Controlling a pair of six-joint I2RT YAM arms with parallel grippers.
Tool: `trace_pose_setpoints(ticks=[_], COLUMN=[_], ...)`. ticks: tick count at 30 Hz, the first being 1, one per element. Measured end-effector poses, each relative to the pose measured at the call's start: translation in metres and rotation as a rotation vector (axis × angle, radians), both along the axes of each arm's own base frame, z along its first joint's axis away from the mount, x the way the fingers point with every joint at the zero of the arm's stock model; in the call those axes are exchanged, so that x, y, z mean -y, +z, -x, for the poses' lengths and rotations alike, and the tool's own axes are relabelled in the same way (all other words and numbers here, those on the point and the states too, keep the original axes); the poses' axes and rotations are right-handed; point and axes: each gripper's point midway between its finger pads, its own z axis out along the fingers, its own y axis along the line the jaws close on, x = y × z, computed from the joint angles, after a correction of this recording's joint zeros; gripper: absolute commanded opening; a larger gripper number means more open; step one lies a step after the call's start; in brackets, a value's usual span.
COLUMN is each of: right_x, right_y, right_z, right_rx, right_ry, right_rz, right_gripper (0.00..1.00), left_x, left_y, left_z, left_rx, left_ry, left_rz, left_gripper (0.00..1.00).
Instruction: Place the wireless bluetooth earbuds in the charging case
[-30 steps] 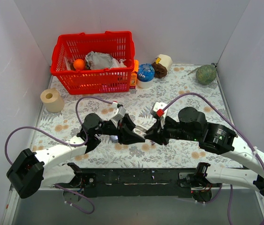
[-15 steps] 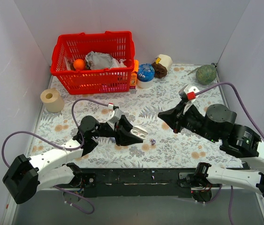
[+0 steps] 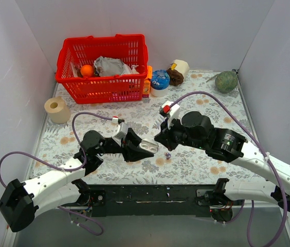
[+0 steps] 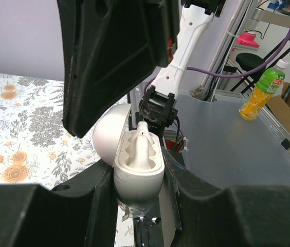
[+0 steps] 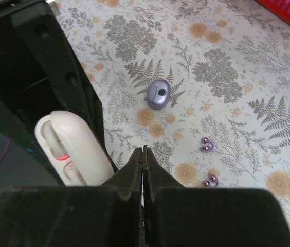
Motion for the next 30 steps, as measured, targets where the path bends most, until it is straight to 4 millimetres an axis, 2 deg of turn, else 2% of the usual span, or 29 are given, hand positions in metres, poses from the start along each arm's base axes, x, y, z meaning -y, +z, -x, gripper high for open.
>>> trace_pose_setpoints(ticks=[9, 14, 16, 19, 22, 25, 28, 30], right_x=[-0.015, -0.016, -0.008, 0.024, 0.058, 0.072, 0.074, 0.074], right_y=[0.015, 0.017, 0.014, 0.002, -0.017, -0.043, -0.080, -0.108], right_z=[0.022, 0.024, 0.016, -0.002, -0.012, -0.014, -0.013, -0.009], right_rx=[-0.028, -0.026, -0.020, 0.005, 0.015, -0.016, -0.072, -0.116], right_ry=[0.137, 0.145, 0.077, -0.121, -0.281, -0.357, -0.386, -0.387], right_rz=[-0.083, -0.098, -0.100, -0.108, -0.114, -0.088, -0.012, 0.046], right_gripper=[0.01, 0.01, 0.02, 0.04, 0.04, 0.03, 0.04, 0.04], left_x=[0.001, 0.001, 0.002, 0.003, 0.009, 0.015, 0.012, 0.002], left_y=[-0.005, -0.006, -0.007, -0.013, -0.033, -0.067, -0.117, -0.157], left_z=[-0.003, -0.004, -0.007, -0.023, -0.056, -0.102, -0.144, -0.158], left_rx=[-0.014, -0.019, -0.031, -0.091, -0.250, -0.444, -0.622, -0.731], left_ry=[0.017, 0.021, 0.040, 0.123, 0.275, 0.437, 0.550, 0.606], left_rz=[-0.016, -0.020, -0.022, -0.043, -0.127, -0.258, -0.388, -0.474], left_gripper=[0.00, 0.00, 0.00, 0.00, 0.00, 0.00, 0.00, 0.00])
